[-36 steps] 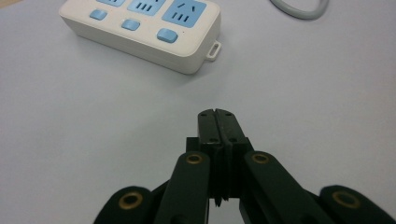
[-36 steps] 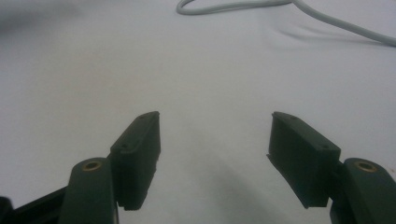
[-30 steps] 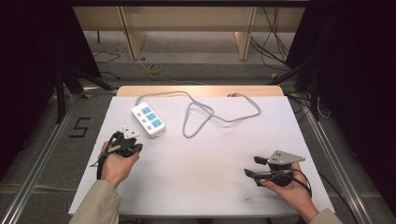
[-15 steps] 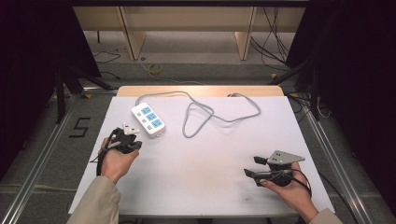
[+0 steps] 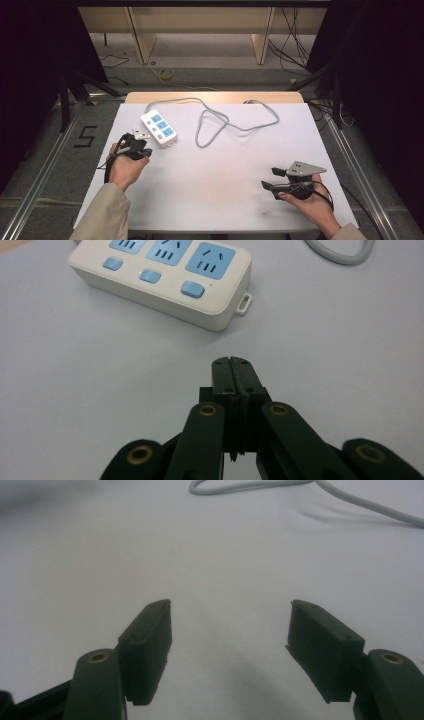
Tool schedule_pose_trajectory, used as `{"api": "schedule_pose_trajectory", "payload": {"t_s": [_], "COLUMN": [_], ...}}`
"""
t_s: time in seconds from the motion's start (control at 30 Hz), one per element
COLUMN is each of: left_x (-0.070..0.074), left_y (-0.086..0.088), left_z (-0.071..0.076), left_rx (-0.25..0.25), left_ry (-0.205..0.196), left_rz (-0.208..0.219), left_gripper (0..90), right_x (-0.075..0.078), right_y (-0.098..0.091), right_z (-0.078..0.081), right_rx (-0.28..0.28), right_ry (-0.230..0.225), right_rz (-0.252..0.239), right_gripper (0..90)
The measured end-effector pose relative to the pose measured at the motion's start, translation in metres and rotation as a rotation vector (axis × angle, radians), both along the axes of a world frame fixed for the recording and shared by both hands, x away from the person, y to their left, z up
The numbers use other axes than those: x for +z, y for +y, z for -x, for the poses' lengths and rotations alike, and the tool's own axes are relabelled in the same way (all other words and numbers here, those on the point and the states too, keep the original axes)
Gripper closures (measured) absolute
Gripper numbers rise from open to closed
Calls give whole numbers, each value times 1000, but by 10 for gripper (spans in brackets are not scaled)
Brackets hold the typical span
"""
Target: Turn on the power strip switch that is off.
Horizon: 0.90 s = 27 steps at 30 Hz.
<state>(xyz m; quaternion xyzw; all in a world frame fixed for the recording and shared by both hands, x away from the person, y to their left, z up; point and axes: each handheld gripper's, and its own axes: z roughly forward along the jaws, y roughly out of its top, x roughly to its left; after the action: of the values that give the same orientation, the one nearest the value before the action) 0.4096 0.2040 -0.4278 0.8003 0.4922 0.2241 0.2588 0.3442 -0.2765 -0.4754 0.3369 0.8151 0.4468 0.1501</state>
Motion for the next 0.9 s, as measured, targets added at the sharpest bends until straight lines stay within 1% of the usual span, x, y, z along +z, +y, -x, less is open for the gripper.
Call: {"api": "schedule_pose_trajectory", "payload": {"t_s": [0.4, 0.63, 0.9], "left_x": [5, 5, 4], "left_y": [1, 1, 2], "left_z": [-9, -12, -18], "left_rx": [-2, 0, 1], "left_ry": [5, 10, 19], "left_rz": [-12, -13, -26], "left_gripper": [899, 899, 899], "right_x": [0, 0, 1], "right_y": [0, 0, 0], "right_z": [0, 0, 0], "right_rx": [0, 1, 1], "right_ry": [0, -3, -1], "right_rz": [2, 3, 2], "right_gripper": [350, 350, 350]}}
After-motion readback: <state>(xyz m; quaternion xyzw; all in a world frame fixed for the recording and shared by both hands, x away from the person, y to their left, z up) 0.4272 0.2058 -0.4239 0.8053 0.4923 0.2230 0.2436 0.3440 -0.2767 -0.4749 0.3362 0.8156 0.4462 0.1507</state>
